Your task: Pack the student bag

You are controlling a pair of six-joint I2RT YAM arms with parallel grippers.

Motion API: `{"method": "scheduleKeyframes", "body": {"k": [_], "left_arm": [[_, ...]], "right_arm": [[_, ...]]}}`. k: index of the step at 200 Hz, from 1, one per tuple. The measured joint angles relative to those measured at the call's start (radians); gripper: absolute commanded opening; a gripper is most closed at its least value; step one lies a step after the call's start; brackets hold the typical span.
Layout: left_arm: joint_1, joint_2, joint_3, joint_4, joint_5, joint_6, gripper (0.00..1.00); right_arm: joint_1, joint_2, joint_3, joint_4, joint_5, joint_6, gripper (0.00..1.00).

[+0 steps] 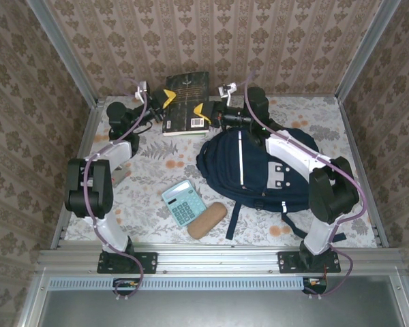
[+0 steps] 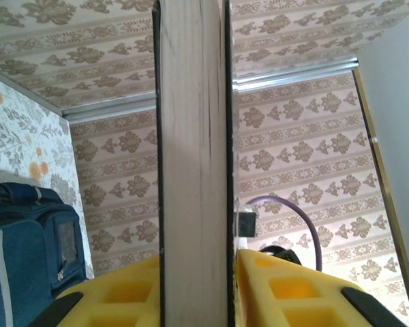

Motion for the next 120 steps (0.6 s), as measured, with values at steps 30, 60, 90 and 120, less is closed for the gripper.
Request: {"method": "scheduleKeyframes", "body": {"k": [30,60,90,120], "left_arm": [[-0.002,-0.021,-0.007,-0.008,0.008,0.014,0.0],[-0.005,-0.039,-0.015,-0.03,0.005,0.033,0.0],[0.003,-0.08,-0.031,-0.11,0.045,0.098,0.0],[0.051,-0.123,-0.05,-0.224,0.061,0.193,0.0]], "right_arm": [[-0.012,0.0,0.0,-0.008,-0.031,-0.016,0.0],[-0.016,0.0,0.002,-0.039,-0.045,-0.051,0.45],[-0.028,-0.006,0.026,-0.23,-0.007,-0.199,0.61],[-0.034,-0.055,0.04,-0.526,0.151,-0.411,0.6]]}}
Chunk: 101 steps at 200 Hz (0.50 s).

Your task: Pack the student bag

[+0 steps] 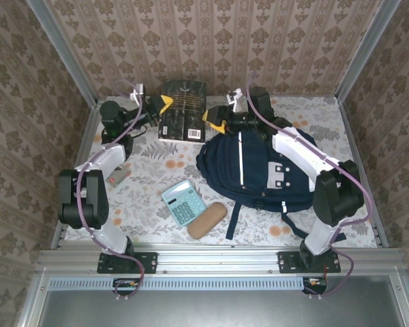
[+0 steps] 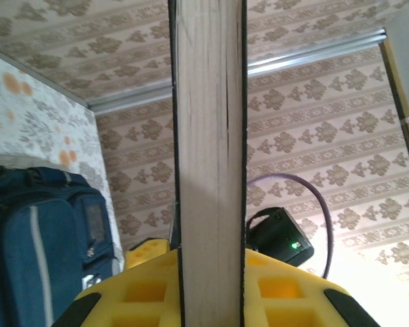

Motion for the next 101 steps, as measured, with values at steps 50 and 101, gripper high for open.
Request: {"method": "scheduleKeyframes", "body": {"k": [50,101], "left_arm": [[0.055,-0.091,-0.01,-0.407,-0.028,0.314,0.0],[0.053,-0.153,0.016,-0.741,-0.063,0.578,0.0]], "right_arm": [[0.059,-0.039,0.021,-0.407,0.406,-0.262,0.55],[0.203,0.101,0.11,-0.625,0.714,-0.359,0.58]]}}
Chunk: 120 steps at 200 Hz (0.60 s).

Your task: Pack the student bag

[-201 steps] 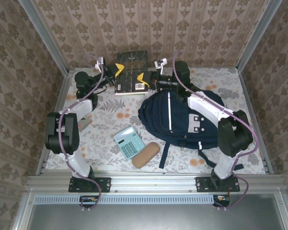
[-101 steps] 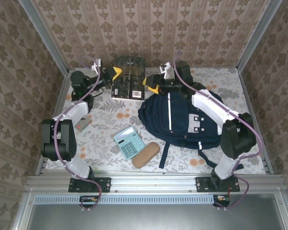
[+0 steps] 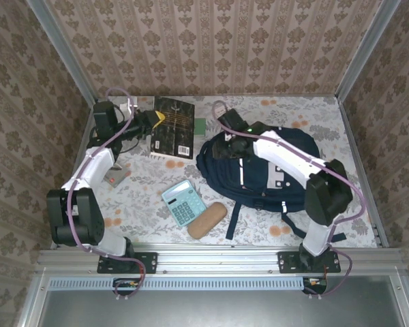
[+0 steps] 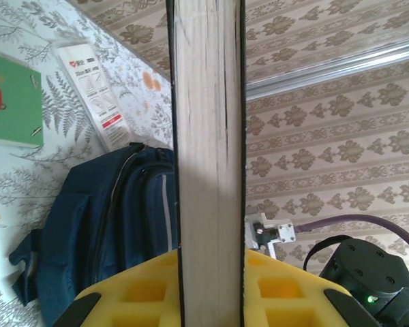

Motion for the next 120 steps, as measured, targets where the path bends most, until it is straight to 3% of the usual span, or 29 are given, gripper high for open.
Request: {"method": "scheduleKeyframes", "body": {"k": [41,76,120], "left_arm": [[0.0,-0.004,-0.004,-0.058,-0.014,0.048,0.0],[0.001,-0.017,-0.011,-0.093,-0.018,0.069,0.0],[0.001,-0.019,-0.016,-0.095,-0.021,0.077,0.0]], "right_arm": [[0.041,0.129,0.102,-0.092,0.177,-0.014,0.58],[0.048,0.148,0.105,-0.129,0.251,-0.014,0.56],[0.051,0.148,0.092,-0.124,0.268,-0.007,0.14]]}}
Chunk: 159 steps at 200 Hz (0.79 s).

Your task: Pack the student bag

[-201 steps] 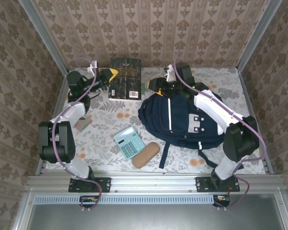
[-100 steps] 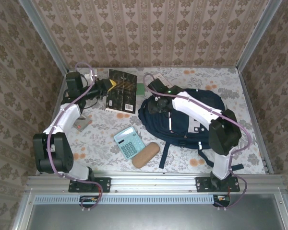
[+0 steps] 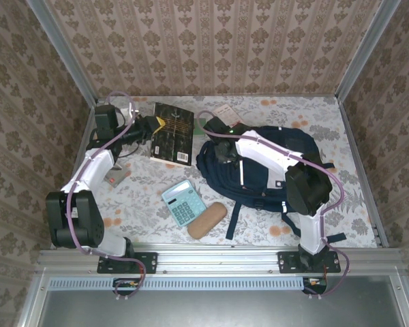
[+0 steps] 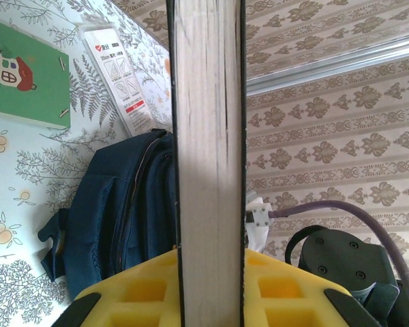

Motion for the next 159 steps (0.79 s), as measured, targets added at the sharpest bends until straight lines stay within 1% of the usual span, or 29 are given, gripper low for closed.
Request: {"method": "scheduleKeyframes", "body": {"k": [8,12,37,54,82,109,128,159], "left_arm": [[0.0,0.0,0.0,0.0,0.0,0.0,0.0],[0.0,0.0,0.0,0.0,0.0,0.0,0.0],[0.0,0.0,0.0,-0.001,0.0,0.0,0.0],[0.0,0.0,0.0,-0.003,-0.001,0.0,0.0],[-0.01,0.0,-0.006,-0.002,-0.015,0.0,0.0],[-0.055,0.005,-0.011,-0.002,-0.042,-0.001,0.0],[-0.103,0.022,-0.011,0.016,-0.064,-0.004,0.0],[-0.19,0.082,-0.011,0.064,-0.119,-0.033,0.0]], "right_arm": [[0.005,0.0,-0.008,0.013,0.0,0.001,0.03],[0.008,-0.001,-0.013,0.02,0.0,-0.006,0.0],[0.013,-0.016,-0.048,0.047,0.003,-0.002,0.0],[0.012,-0.055,-0.065,0.049,0.007,-0.006,0.0],[0.0,-0.161,-0.085,0.049,0.011,-0.028,0.0],[-0.03,-0.27,-0.105,0.055,-0.01,-0.054,0.0],[-0.062,-0.335,-0.129,0.078,-0.062,-0.074,0.0],[-0.125,-0.417,-0.175,0.119,-0.198,-0.085,0.0]]}}
